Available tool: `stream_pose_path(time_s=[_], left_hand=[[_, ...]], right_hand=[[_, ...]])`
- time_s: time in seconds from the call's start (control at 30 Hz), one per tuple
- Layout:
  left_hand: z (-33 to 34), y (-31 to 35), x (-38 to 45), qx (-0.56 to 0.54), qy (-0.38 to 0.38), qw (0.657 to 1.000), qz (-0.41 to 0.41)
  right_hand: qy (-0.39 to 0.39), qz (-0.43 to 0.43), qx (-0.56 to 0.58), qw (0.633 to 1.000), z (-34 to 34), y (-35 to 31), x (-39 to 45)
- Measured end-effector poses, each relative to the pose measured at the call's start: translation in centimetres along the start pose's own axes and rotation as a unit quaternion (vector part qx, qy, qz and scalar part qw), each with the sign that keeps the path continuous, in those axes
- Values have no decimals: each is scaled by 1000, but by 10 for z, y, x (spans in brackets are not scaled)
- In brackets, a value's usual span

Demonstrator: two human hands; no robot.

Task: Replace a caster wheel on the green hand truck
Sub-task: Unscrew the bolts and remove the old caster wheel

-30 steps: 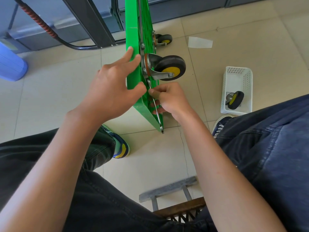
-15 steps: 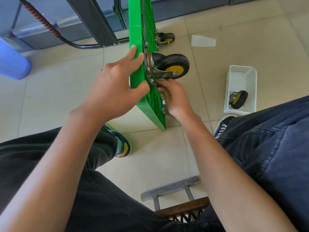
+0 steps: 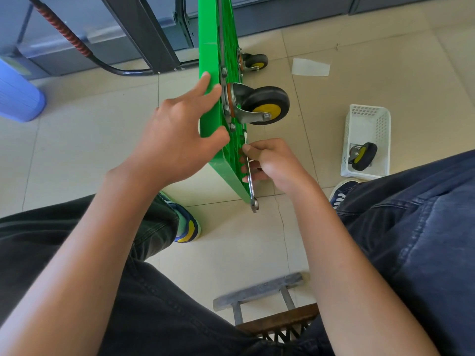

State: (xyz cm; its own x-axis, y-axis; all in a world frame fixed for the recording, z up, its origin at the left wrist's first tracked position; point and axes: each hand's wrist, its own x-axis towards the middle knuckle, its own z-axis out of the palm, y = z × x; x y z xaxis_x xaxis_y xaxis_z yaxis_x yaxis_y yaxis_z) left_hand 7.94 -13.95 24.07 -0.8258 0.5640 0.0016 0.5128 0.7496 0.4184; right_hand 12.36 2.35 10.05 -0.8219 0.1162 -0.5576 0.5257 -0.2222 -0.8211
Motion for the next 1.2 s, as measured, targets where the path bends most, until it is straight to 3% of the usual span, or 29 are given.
stream_pose_path(time_s=[0.13,0.4,0.7,0.9,1.2], left_hand=[[2,-2,0,3,1,1000,-2],[3,-4,1,7,6,1000,10],[2,-2,1,8,6,1000,3],[2,-3,2,0,2,1000,3],[3,-5,1,-7,5,1000,8]], right_hand=[[-48,27,60,997,2,-22,-15],[-54,28,78,995,6,-29,-15],[-32,-9,-43,998,8,-28,-11],[55,-145,-225,962,11,-9,2],[136,-279,-268,912,17,19,25]])
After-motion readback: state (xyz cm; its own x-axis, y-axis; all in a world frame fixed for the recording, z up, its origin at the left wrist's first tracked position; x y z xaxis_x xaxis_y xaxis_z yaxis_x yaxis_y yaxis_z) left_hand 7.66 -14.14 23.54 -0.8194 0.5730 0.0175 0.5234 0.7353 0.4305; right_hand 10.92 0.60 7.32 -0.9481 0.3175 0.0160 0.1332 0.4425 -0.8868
